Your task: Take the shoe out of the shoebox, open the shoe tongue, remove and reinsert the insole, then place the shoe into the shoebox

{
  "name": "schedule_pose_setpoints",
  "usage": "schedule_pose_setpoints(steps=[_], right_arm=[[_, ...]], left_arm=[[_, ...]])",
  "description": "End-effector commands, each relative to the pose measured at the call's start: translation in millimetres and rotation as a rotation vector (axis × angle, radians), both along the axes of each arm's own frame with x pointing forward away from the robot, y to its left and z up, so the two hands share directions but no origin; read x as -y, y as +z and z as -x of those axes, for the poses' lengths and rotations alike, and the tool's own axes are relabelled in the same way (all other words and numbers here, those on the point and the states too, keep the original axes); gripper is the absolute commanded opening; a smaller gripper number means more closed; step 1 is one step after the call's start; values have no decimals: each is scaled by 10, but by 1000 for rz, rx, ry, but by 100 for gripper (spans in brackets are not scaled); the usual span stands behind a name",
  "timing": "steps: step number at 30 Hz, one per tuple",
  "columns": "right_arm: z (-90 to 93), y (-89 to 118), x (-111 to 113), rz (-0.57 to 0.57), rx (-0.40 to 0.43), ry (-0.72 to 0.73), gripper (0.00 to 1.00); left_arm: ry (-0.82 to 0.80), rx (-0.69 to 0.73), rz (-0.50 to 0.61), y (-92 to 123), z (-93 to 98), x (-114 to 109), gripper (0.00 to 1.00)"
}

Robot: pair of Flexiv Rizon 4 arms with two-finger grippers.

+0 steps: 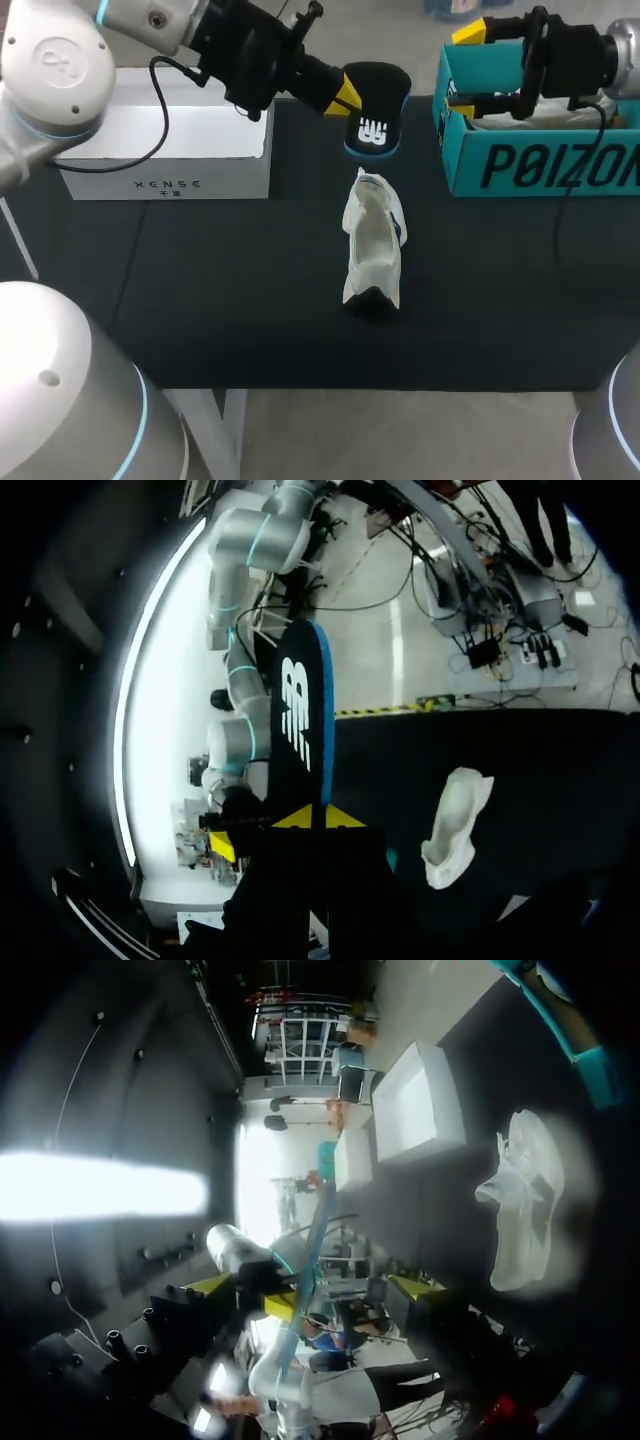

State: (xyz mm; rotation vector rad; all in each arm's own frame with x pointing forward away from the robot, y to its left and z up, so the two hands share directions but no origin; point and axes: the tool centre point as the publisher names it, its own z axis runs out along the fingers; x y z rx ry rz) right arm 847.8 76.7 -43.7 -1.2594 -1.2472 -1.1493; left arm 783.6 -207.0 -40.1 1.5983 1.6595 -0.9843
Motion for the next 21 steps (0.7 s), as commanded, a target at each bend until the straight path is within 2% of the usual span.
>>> schedule_pose_setpoints(steps=[1,5,13,15,19,21], right_arm=[[-59,48,-80,22,6,36,100],[-74,48,-159,29,8,64,100],[-102,-2,-264,34,7,88,99],[-111,-11,-276,32,5,90,89],[-124,-33,-295,33,3,97,49],[-126,-52,-305,32,-1,100,38]], left_arm=[[-19,56,-10,-102,-149,164,0],[3,145,-4,-124,-268,290,0],[36,159,50,-149,-344,454,0],[38,157,50,-164,-326,466,0],[40,145,50,-170,-300,474,0],[38,147,48,-169,-297,475,0]])
